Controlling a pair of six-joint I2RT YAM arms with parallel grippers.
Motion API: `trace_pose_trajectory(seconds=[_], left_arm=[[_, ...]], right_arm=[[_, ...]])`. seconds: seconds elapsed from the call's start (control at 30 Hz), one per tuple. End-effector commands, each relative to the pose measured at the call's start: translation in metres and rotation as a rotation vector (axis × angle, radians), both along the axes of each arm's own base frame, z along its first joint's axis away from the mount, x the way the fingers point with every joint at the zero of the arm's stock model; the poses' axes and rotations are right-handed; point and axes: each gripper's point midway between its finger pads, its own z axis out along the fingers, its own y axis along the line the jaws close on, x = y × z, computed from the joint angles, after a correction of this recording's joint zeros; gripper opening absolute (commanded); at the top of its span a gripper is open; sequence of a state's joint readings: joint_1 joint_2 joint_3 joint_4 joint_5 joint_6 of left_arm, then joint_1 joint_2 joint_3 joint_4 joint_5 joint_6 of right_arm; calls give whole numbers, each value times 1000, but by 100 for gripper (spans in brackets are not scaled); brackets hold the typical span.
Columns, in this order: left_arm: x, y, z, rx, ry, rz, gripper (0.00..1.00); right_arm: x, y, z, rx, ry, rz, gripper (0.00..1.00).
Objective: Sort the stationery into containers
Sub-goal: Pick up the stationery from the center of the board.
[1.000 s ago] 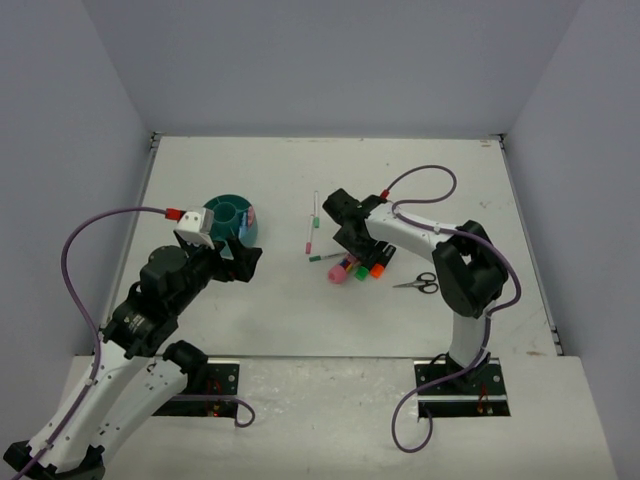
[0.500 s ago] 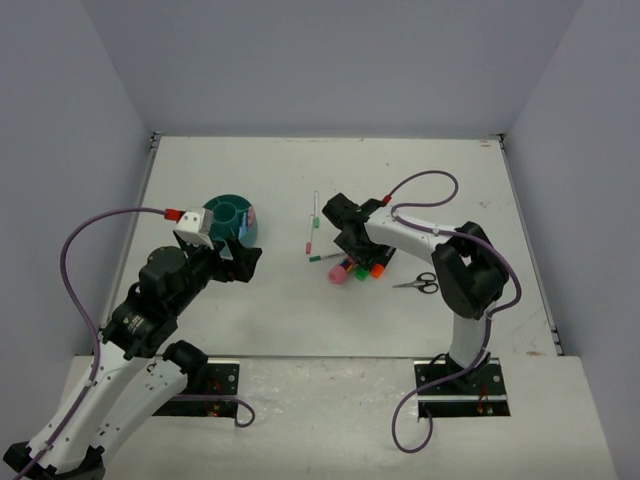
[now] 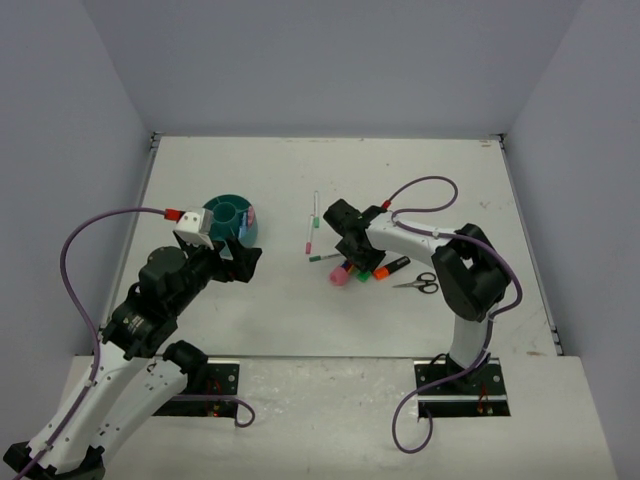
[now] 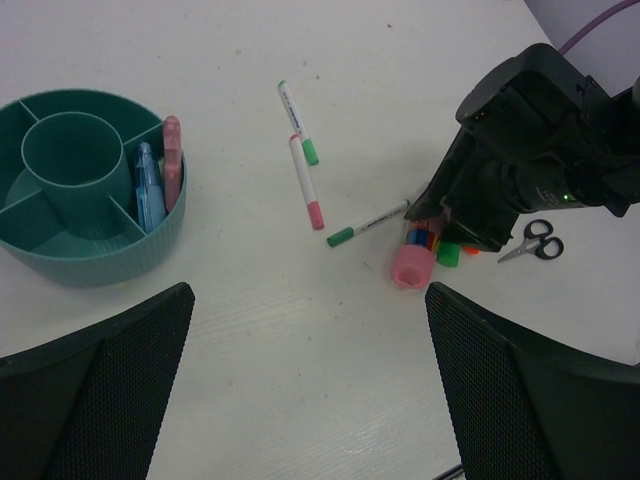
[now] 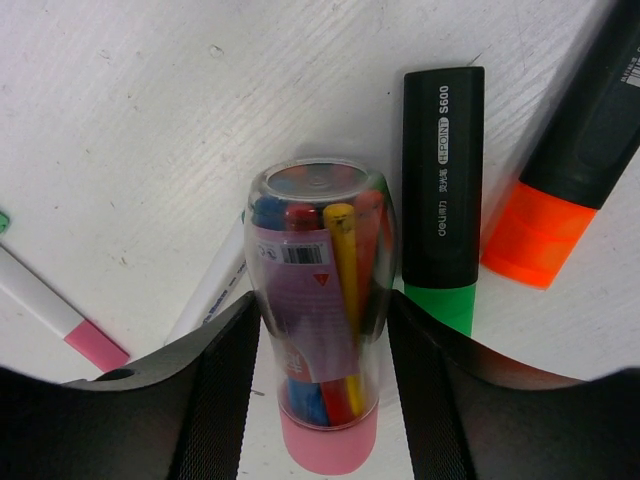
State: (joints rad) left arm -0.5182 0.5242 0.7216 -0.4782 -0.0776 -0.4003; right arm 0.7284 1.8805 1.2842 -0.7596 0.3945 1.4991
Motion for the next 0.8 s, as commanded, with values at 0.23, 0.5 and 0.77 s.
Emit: trace_pose_trajectory(seconds=[0.23, 0.5, 0.77], left_arm=[[3, -6, 0, 5, -19, -30, 100], [2, -12, -2, -7, 0, -56, 100], [-3, -45, -24, -118, 90, -175, 100]], right_arm=[[11, 5, 19, 22, -72, 6, 15], [14, 3, 54, 63, -165, 23, 0], [16, 4, 66, 87, -216, 47, 0]])
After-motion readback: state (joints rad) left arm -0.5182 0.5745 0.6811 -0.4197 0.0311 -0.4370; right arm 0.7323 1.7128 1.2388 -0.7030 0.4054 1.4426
